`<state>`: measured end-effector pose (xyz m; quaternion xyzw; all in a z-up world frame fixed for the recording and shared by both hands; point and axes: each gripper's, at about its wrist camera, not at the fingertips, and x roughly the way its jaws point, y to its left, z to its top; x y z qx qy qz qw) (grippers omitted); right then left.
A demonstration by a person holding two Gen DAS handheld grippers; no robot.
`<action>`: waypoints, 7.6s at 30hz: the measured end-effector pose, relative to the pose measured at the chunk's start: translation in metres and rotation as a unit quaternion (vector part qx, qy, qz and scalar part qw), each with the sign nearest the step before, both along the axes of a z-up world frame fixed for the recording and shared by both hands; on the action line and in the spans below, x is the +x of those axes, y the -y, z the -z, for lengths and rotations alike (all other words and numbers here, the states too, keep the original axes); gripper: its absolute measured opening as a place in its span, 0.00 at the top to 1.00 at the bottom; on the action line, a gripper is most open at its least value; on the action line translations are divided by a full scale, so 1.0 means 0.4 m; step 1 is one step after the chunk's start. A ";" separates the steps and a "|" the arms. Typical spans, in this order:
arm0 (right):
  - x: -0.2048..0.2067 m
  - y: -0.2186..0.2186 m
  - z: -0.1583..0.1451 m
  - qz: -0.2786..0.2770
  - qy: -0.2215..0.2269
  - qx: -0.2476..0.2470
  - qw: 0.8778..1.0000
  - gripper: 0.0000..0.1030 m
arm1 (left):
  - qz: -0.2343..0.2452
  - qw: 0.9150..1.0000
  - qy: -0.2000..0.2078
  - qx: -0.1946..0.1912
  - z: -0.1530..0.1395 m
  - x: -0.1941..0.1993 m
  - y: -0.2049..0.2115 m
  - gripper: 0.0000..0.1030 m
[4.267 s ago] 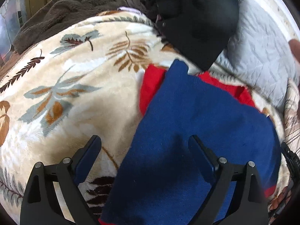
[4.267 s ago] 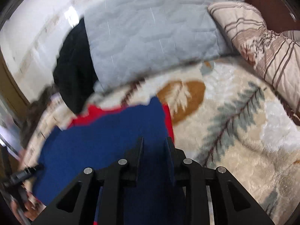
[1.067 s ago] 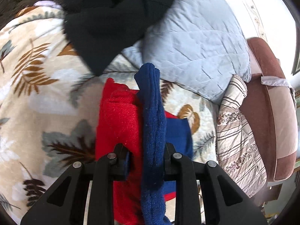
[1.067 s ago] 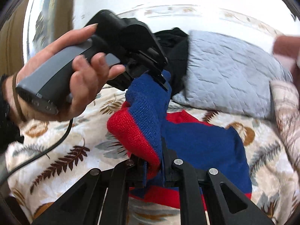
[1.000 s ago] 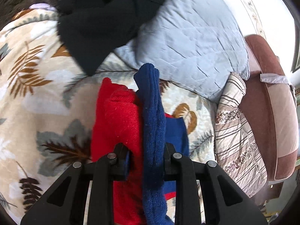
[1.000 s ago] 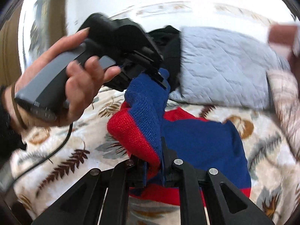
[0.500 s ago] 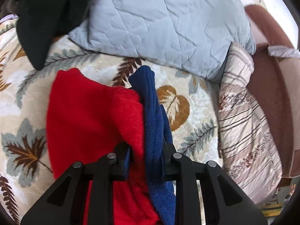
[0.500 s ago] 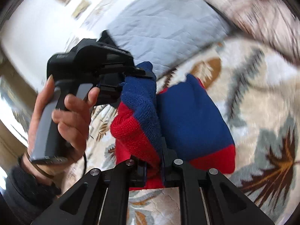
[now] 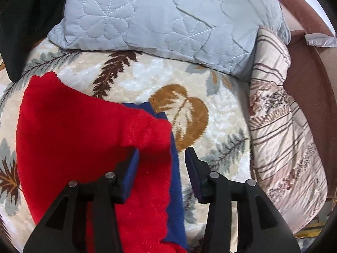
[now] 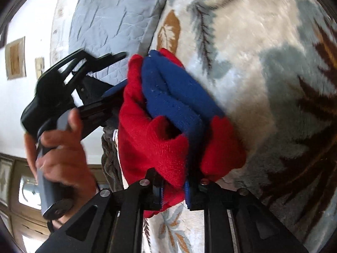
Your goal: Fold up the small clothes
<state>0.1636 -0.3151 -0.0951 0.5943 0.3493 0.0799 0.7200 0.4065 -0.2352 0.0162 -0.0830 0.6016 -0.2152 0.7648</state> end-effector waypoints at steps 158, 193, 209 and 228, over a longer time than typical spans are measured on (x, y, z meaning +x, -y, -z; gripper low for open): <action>0.133 0.011 -0.209 -0.126 0.109 -0.374 0.912 0.83 | -0.105 0.988 0.110 0.021 0.043 -0.252 -0.412 0.17; 0.244 -0.049 -0.154 -0.123 0.033 -0.418 0.899 0.75 | -0.125 0.991 0.052 0.017 0.055 -0.163 -0.424 0.17; 0.275 0.094 -0.048 -0.156 0.085 -0.160 0.971 0.27 | -0.107 0.972 -0.079 -0.195 0.166 -0.079 -0.428 0.16; 0.220 0.000 -0.169 -0.144 0.103 -0.258 0.950 0.65 | -0.107 0.975 -0.050 -0.188 0.113 -0.111 -0.431 0.53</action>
